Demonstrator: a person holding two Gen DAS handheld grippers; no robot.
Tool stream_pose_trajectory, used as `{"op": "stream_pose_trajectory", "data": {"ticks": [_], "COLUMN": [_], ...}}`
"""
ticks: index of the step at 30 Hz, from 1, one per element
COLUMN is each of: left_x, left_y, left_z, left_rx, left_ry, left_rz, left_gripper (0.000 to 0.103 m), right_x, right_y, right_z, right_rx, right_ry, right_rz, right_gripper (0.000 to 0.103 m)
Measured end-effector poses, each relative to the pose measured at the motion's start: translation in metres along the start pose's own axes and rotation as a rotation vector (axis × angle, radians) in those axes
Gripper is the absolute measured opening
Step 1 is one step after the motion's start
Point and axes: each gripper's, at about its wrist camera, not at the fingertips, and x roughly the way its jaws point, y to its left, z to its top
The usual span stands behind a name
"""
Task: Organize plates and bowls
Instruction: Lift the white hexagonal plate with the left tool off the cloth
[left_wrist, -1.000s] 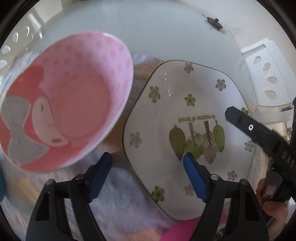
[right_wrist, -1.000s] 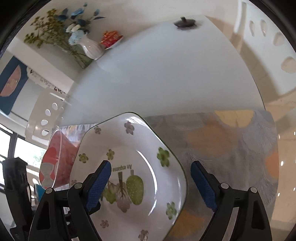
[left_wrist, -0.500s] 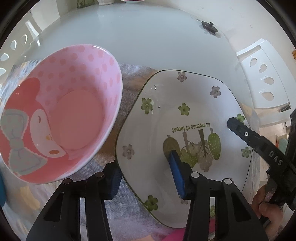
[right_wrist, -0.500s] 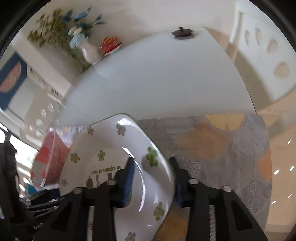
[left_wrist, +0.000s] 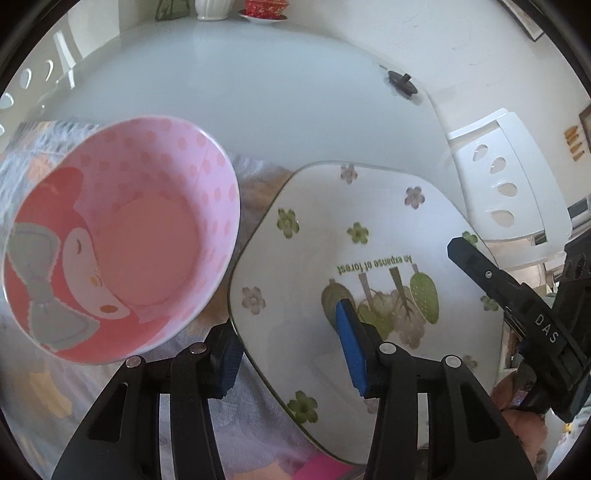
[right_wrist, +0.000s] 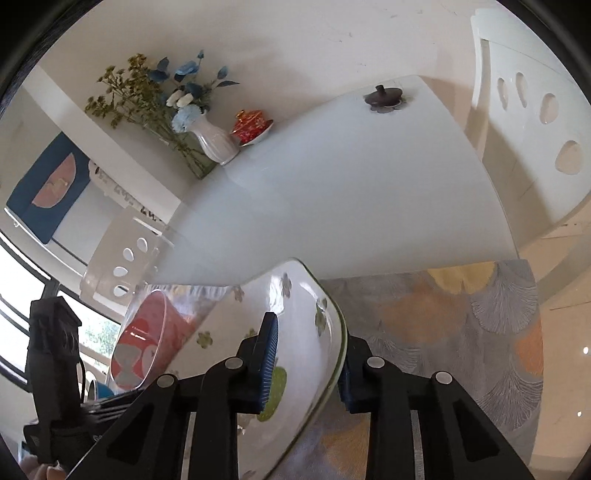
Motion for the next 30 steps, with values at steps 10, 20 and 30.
{"op": "stream_pose_trajectory", "data": {"ticks": [10,20,30], "left_x": [-0.030,-0.064,-0.111], "left_y": [-0.006,-0.001,0.017], "left_z": [0.003,0.005,-0.010], "left_rx": [0.050,0.039,0.011], "left_ry": [-0.075,-0.121,-0.151], "left_rz": [-0.040,-0.031,0.001], "left_gripper": [0.043,0.043,0.043], "right_x": [-0.020,-0.041,-0.061], "right_y": [0.003,0.025,0.072], "right_z": [-0.001,0.004,-0.007], "right_rx": [-0.021,-0.044,-0.087], "right_ry": [-0.024,-0.041,-0.013], "right_rz": [0.045,0.077,0.121], "right_gripper": [0.019,0.019,0.019]}}
